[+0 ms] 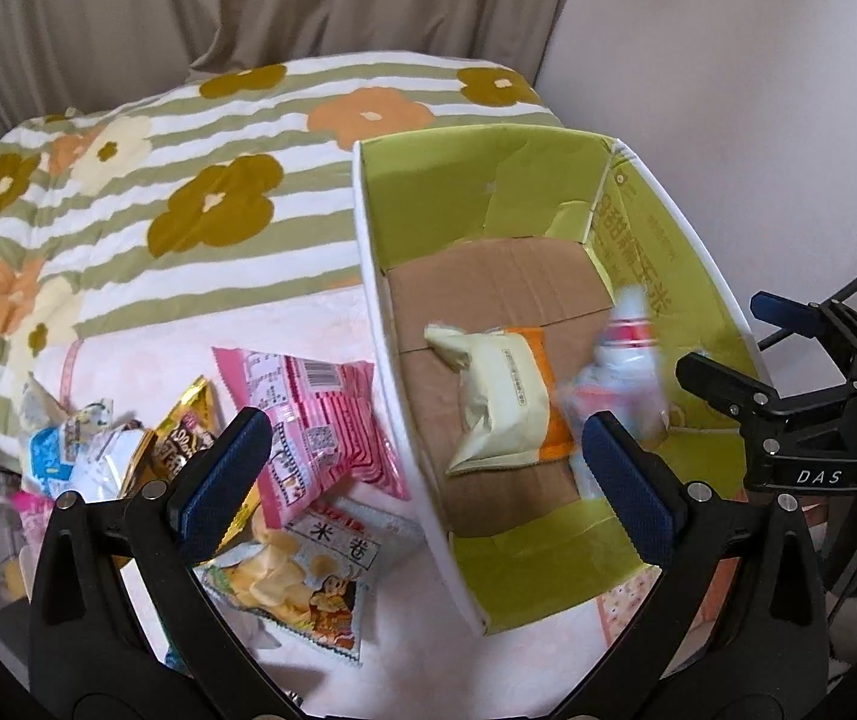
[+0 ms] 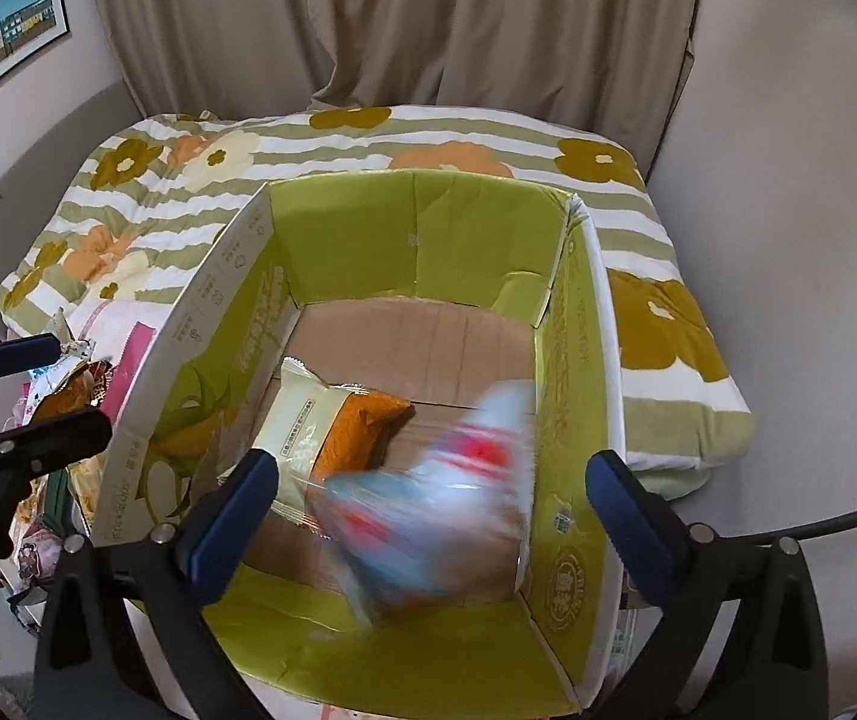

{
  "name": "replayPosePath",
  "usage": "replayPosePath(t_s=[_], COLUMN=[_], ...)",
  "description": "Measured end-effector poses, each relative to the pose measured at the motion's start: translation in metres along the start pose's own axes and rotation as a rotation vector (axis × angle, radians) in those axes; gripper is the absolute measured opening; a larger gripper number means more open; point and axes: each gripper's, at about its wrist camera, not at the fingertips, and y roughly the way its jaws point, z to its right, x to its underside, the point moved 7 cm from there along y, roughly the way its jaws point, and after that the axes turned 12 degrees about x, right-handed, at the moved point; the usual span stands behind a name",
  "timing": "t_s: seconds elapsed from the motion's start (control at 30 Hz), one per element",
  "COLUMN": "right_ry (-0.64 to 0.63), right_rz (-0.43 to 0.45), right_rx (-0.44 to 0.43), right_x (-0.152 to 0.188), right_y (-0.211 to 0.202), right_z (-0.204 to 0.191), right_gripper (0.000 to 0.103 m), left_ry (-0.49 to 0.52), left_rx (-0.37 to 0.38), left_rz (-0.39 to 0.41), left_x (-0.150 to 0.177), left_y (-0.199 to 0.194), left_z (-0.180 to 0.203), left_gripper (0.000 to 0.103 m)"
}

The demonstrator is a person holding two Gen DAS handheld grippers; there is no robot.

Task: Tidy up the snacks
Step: 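Carry both bags over the yellow box and open both tools to drop them, then grasp the waffle packet with left tool while right tool grasps purple chip bag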

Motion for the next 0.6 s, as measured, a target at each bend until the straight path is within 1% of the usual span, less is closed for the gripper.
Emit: replayPosePath(t_s=[0.2, 0.4, 0.6], right_ry=[0.067, 0.131, 0.087], right_rz=[0.003, 0.123, 0.200], right_rx=[-0.051, -0.104, -0.128], right_x=[0.009, 0.006, 0.005], right_y=[-0.016, -0.058, -0.094], right_z=[0.002, 0.013, 0.008], right_gripper=[0.102, 0.102, 0.102], left_ry=[-0.017, -0.031, -0.041], left_rx=[-0.009, -0.018, -0.061], left_rz=[0.025, 0.106, 0.183], left_x=[0.007, 0.011, 0.020], left_y=[-0.015, -0.047, -0.085], left_z=[0.002, 0.012, 0.018], left_gripper=[0.102, 0.102, 0.103])
